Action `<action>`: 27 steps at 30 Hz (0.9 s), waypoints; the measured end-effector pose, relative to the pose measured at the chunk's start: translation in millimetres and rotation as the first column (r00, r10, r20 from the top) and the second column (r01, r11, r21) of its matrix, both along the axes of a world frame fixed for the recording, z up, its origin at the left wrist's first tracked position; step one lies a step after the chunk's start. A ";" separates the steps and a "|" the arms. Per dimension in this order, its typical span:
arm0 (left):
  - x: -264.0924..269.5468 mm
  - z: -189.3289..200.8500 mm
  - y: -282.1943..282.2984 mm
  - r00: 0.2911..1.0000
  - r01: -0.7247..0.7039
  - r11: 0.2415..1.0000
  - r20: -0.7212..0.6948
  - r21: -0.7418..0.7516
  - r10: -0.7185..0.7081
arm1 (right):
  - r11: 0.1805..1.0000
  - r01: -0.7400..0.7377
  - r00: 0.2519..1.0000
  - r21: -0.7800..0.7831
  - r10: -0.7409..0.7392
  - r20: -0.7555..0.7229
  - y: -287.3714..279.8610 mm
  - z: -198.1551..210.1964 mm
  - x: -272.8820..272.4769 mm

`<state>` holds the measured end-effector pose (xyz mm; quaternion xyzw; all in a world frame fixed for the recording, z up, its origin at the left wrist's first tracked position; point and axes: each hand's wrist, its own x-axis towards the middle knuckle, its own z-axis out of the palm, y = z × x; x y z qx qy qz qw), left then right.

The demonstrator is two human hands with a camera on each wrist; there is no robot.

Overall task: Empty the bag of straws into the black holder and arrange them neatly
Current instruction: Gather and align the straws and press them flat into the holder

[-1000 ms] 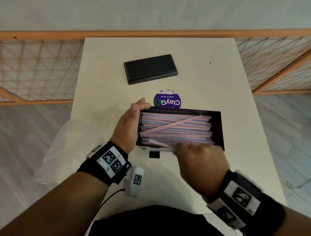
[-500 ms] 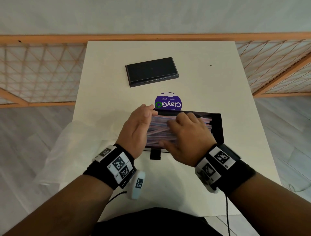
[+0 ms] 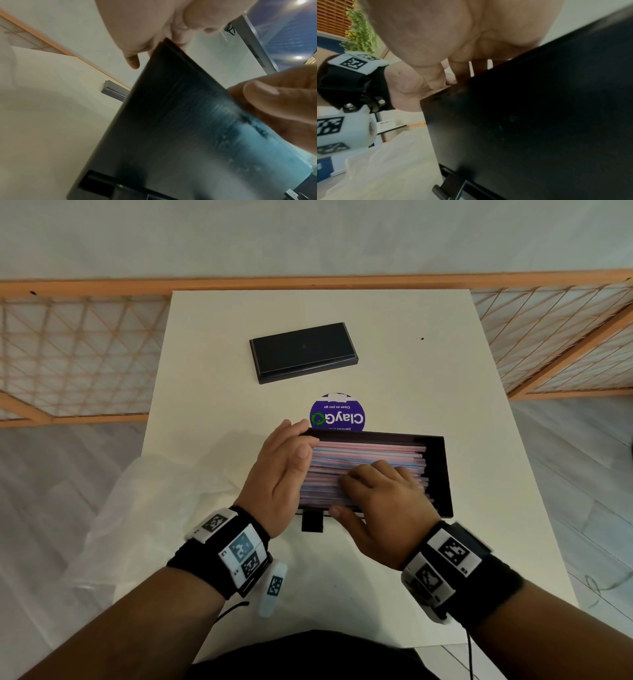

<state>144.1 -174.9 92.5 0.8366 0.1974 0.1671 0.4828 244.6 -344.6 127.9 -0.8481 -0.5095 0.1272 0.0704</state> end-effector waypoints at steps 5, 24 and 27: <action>-0.8 -1.1 0.3 1.000 0.004 1.000 0.004 0.002 -0.004 | 1.000 -0.006 1.000 -0.019 0.006 -0.021 0.6 -6.5 -2.8; 11.1 3.2 1.6 0.923 -0.341 0.776 -0.346 -0.531 0.168 | 0.642 0.763 0.604 -0.076 -0.750 -0.270 -51.1 -13.2 53.2; 15.9 10.3 1.7 0.908 -0.369 0.785 -0.372 -0.498 0.191 | 0.653 0.757 0.621 -0.032 -0.733 -0.278 -44.5 -12.7 49.7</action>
